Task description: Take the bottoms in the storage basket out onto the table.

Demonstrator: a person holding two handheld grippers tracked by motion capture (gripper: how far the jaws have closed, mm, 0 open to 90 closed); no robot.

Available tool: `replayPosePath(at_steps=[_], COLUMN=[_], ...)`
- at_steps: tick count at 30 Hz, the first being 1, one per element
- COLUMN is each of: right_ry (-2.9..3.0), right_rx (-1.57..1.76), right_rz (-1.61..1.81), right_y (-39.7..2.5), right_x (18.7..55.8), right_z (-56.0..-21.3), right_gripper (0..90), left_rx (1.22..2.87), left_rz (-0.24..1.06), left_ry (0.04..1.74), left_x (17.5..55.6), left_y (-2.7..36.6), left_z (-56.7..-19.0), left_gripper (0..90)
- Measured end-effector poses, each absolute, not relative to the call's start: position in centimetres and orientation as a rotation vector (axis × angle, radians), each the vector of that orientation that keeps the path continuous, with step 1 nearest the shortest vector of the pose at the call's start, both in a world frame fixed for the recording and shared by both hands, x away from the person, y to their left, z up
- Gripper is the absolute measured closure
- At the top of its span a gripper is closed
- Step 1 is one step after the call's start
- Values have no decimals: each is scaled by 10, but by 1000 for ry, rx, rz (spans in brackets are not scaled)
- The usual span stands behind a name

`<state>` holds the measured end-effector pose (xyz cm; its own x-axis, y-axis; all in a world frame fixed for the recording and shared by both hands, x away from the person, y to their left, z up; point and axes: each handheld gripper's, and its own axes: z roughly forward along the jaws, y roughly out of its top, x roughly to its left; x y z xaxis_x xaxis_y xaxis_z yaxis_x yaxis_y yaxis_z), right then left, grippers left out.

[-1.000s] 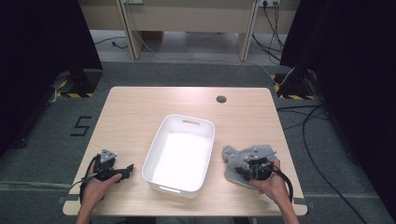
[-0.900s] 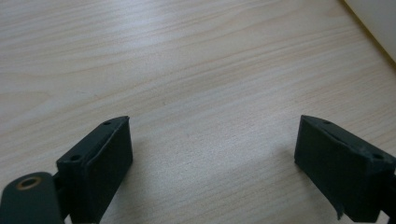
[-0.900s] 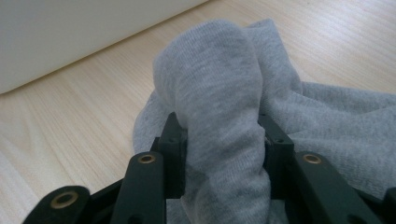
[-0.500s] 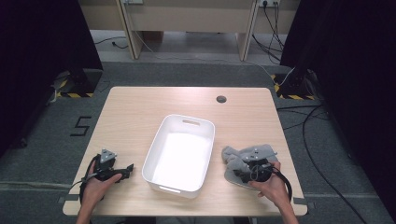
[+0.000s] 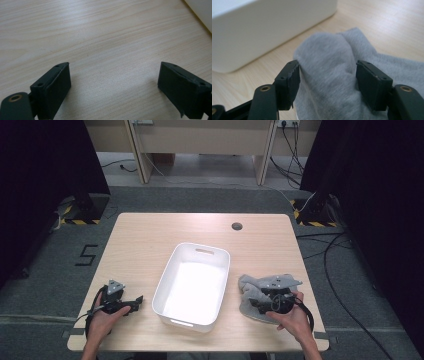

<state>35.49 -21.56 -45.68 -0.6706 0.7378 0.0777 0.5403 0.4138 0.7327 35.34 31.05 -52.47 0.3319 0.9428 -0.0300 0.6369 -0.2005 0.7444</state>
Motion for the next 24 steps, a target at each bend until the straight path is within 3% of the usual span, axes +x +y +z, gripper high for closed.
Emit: replayPosePath(at_steps=[24], right_ry=[2325], right_rx=[1137], right_rz=[1232], right_y=[-200], right_x=[342], right_z=[-437], right_gripper=[308], left_rx=[1929], left_rz=[583], left_ry=[1386], left_x=[353], left_y=[311], left_z=[-525], left_gripper=[102])
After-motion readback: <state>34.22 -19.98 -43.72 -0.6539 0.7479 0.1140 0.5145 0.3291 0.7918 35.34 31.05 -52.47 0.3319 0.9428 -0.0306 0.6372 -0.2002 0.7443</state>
